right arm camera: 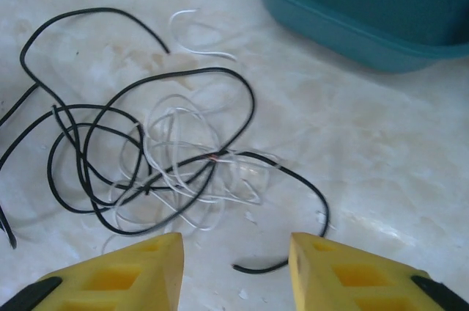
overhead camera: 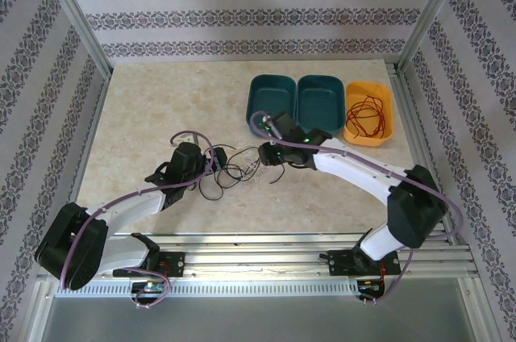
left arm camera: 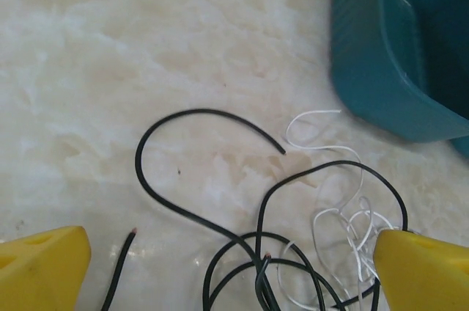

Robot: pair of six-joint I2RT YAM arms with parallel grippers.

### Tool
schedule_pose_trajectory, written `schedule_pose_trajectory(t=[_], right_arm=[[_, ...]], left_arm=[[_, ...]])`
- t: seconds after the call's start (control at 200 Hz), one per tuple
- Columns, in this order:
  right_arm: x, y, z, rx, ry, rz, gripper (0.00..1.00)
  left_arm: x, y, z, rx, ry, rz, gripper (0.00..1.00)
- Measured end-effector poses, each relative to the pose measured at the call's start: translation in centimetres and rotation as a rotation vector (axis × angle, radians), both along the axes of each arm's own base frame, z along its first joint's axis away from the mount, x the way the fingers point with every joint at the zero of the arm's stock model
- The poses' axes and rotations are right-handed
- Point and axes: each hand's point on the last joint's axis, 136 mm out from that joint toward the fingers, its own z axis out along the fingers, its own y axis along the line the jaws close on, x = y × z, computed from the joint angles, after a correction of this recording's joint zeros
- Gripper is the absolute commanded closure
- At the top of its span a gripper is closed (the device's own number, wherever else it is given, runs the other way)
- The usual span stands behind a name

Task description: Untangle the cables

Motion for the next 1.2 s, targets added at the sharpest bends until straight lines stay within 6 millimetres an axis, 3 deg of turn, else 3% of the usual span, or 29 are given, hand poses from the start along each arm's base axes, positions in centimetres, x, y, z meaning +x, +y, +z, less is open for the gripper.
schedule_pose_trajectory(t=[0.22, 0.345, 0.55, 0.8, 1.199], right_arm=[[0.4, 4.1, -0.6, -0.082, -0.020, 0.092, 0.69], [0.9, 5.1, -1.4, -0.104, -0.009, 0.112, 0.74], [1.8, 6.5, -3.4, -0.138, 0.033, 0.134, 0.78], [1.5, 6.5, -5.6, -0.172, 0.099, 0.148, 0.78], [1.9, 5.4, -5.9, -0.171, 0.133, 0.127, 0.79]], left_arm=[[-1.2, 0.6, -2.1, -0.058, 0.069, 0.035, 0.18], [-1.9, 1.2, -3.3, -0.083, 0.107, 0.060, 0.22], [-1.6, 0.5, -3.5, -0.133, 0.112, 0.049, 0.32], [-1.3, -0.6, -4.2, -0.172, 0.129, 0.021, 0.32], [-0.4, -2.0, -4.8, -0.220, 0.118, -0.020, 0.38]])
